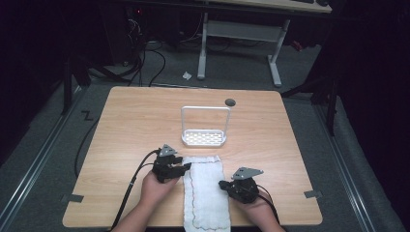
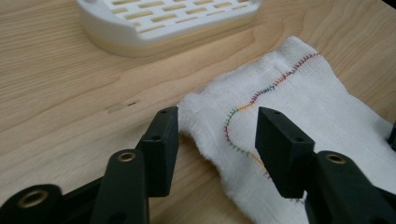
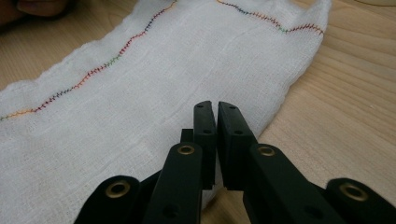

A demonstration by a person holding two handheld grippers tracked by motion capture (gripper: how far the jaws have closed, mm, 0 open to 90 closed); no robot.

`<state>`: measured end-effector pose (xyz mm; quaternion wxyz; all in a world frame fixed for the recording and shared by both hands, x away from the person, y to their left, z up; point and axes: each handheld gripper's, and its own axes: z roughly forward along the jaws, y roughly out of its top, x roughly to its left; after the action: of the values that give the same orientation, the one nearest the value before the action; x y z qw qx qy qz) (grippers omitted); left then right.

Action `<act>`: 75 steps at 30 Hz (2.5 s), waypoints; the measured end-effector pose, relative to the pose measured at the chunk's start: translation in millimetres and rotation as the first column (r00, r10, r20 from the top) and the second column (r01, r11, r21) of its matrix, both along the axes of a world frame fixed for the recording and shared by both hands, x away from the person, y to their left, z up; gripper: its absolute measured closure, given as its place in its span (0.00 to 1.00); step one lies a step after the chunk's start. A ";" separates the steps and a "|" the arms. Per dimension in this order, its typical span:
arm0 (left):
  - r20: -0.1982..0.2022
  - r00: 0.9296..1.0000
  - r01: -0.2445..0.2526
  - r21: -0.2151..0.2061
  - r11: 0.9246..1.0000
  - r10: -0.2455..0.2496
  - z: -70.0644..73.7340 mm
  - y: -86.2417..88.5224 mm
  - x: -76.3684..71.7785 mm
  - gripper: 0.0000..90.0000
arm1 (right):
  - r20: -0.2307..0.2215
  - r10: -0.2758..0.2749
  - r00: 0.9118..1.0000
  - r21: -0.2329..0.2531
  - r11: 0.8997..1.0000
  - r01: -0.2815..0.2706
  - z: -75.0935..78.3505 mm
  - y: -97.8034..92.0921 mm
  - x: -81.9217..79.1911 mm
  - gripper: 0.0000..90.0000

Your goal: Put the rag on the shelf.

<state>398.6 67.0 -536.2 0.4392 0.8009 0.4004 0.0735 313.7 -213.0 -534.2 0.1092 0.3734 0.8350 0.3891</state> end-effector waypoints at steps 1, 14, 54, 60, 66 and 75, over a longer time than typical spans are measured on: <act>0.000 1.000 0.000 0.000 1.000 0.000 0.0 0.0 0.0 0.54 | 0.000 0.000 1.000 0.000 1.000 0.000 0.0 0.0 0.0 0.97; 0.069 0.997 -0.048 0.092 0.995 0.042 -1.4 -17.9 -1.3 0.79 | -0.014 0.008 1.000 0.015 1.000 -0.007 -0.2 -0.9 2.1 0.95; -0.017 0.999 -0.029 -0.015 0.999 0.028 -4.9 -9.0 4.3 0.90 | 0.000 -0.221 0.975 0.059 0.974 0.221 -3.7 16.0 76.7 0.74; -0.021 0.999 -0.031 -0.020 0.999 0.031 -5.1 -9.0 4.2 0.90 | 0.000 -0.211 0.977 0.055 0.976 0.211 -4.0 17.4 75.9 0.83; -0.016 1.000 -0.027 -0.013 1.000 0.027 -4.9 -9.2 3.6 0.90 | 0.005 -0.196 0.981 0.049 0.980 0.195 -4.2 19.3 75.2 0.89; -0.023 1.000 -0.009 -0.025 1.000 0.009 -4.1 -8.1 3.6 0.92 | 0.020 -0.192 0.981 0.045 0.981 0.191 -2.0 20.6 73.1 0.96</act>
<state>402.2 58.9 -540.3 0.4440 0.7944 0.4099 0.0612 386.8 -192.5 -536.2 0.1483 0.4496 0.7852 0.3992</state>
